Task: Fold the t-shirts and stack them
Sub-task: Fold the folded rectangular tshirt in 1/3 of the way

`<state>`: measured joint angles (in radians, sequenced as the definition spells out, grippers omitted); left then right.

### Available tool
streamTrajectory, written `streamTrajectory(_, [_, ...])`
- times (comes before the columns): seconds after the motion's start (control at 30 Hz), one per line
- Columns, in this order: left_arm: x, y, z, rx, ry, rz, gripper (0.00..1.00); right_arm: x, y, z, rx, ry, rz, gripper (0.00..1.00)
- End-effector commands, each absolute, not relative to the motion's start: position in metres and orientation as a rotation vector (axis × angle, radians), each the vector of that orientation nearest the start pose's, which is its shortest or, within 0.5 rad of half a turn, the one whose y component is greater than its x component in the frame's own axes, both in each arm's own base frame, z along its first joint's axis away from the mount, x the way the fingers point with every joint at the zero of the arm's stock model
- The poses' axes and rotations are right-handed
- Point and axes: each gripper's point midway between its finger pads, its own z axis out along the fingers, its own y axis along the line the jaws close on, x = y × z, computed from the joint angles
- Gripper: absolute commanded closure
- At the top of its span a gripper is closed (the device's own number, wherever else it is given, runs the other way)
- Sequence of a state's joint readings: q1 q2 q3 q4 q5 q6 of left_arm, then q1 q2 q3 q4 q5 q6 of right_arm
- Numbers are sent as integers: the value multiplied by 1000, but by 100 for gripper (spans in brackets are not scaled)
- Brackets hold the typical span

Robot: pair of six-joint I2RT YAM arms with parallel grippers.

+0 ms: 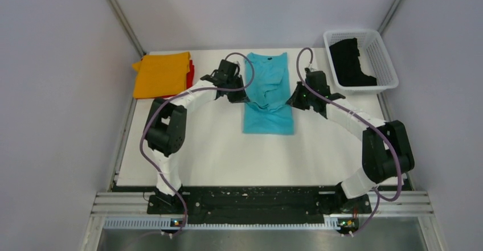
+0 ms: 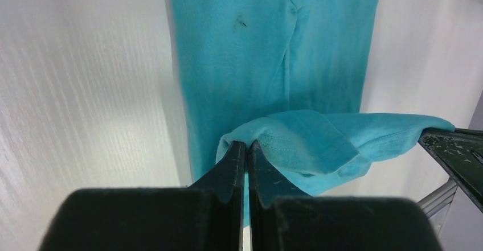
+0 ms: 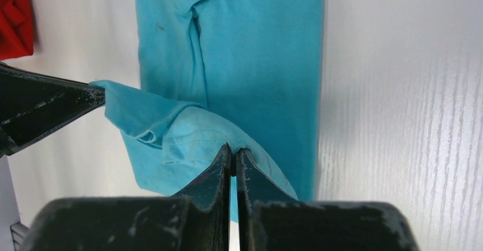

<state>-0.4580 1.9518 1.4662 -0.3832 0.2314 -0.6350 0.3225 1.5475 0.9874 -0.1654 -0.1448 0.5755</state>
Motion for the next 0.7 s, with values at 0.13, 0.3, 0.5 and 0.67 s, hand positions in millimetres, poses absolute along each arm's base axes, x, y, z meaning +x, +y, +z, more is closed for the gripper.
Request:
streamTrajectory(0.13, [437,-283,101,-72,2504,-804,99,409,170,121,218,2302,588,100])
streamTrajectory(0.3, [449,-285,94,-96,2509,-806,92,419,169,104,253,2330,564,100])
streamTrajectory(0.5, [465,-281,103,-126,2481,-816,38,446,171,100,301,2319,557,82])
streamTrajectory(0.67, [463,-264,136,-139,2411,-749,1,458,169,125,315,2285,533,19])
